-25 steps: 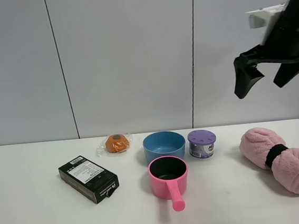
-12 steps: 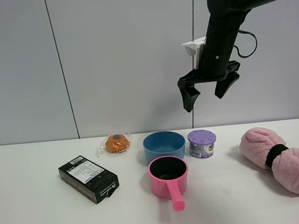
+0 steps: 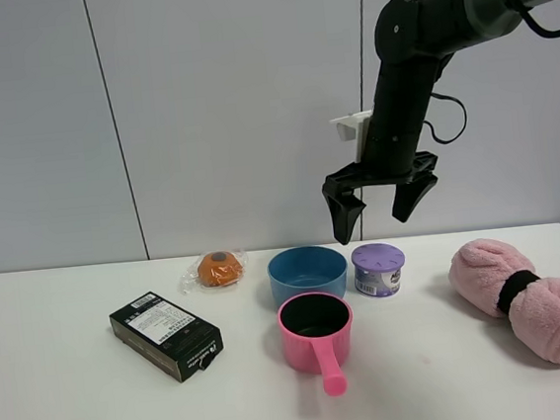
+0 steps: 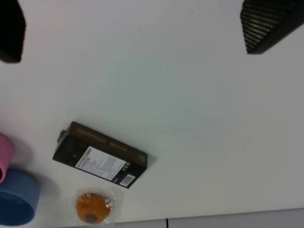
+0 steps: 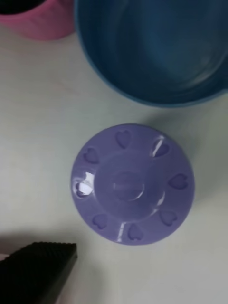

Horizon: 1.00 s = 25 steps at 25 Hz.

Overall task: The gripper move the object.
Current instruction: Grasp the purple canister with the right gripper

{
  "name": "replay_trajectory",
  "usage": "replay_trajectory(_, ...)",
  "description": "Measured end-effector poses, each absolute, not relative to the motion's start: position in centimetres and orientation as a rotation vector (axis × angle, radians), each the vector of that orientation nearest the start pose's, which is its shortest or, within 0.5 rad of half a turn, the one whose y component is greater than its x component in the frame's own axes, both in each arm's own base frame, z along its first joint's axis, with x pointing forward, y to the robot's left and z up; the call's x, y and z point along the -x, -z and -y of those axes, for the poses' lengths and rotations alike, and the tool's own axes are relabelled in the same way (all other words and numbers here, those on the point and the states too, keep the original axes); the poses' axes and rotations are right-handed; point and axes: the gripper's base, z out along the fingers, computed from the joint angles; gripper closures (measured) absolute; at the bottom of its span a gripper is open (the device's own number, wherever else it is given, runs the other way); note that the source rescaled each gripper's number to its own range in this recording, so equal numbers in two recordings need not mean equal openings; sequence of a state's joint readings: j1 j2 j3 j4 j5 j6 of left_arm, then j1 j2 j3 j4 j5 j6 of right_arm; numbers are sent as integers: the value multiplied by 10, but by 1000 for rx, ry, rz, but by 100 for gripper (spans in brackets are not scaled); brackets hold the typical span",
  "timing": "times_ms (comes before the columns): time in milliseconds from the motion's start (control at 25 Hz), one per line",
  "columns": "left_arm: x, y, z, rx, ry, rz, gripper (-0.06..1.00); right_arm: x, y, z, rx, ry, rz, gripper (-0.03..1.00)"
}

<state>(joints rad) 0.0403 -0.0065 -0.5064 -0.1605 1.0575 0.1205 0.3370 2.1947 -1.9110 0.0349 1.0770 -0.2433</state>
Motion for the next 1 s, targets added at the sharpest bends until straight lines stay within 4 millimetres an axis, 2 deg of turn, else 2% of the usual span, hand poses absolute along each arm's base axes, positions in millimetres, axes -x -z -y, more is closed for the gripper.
replay_trajectory(120,7,-280,13,-89,89,-2017,-6,-450,-209,-154,807,20,-2725,-3)
replay_trajectory(440,7,-280,13,-89,89,-2017,-6,-458,-172,-148,557,44,-2855,-3)
replay_trajectory(680,7,-280,13,-89,89,-2017,-6,-463,-170,-144,591,144,-2807,-3)
replay_trajectory(1000,7,-280,13,-89,89,-2017,-6,-464,-170,-147,612,97,-2789,-3)
